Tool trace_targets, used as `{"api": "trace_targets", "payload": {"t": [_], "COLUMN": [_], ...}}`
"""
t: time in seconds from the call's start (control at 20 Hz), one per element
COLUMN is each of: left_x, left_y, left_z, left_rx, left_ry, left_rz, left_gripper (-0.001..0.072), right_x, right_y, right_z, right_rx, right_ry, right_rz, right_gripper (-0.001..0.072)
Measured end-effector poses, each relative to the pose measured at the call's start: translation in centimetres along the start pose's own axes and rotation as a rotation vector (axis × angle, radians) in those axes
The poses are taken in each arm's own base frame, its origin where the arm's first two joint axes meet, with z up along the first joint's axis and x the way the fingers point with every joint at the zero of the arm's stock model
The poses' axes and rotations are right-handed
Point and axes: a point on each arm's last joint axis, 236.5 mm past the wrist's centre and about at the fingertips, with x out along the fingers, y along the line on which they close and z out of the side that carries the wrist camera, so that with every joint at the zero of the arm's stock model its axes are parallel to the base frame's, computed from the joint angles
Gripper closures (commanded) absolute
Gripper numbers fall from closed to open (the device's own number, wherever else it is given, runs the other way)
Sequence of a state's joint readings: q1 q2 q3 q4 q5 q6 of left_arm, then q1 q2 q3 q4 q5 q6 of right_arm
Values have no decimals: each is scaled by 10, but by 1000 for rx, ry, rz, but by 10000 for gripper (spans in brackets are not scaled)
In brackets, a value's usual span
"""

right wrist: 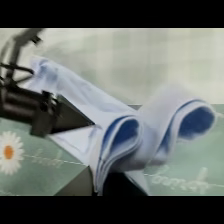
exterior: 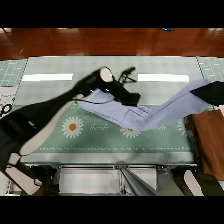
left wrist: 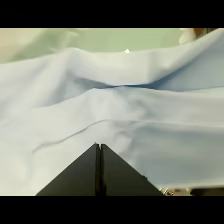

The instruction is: Fold the shirts.

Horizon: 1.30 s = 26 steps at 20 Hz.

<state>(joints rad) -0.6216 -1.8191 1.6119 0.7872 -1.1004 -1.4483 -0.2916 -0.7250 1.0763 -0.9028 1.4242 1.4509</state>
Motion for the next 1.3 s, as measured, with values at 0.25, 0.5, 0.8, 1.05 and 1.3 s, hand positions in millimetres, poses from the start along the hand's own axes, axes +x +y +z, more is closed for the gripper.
{"api": "trace_targets", "payload": {"t": [0.25,0.5,0.8,1.05,1.3], "left_x": [-140,-239,-266,-258,-246], "left_y": [53,85,105,115,132], "left_z": [13,-38,-100,-118,-123], "left_rx": [-34,-91,-159,-192,-228], "left_ry": [-224,-414,-498,-492,-501], "left_rz": [140,250,311,318,330], "left_gripper": [687,687,687,687,687], "right_x": [72,184,293,340,361], "right_y": [60,126,172,188,191], "right_z": [11,-3,-37,-58,-64], "right_rx": [-16,-17,-2,31,45], "right_ry": [69,209,379,434,429], "right_rz": [197,315,378,403,420], "right_gripper": [687,687,686,517,296]}}
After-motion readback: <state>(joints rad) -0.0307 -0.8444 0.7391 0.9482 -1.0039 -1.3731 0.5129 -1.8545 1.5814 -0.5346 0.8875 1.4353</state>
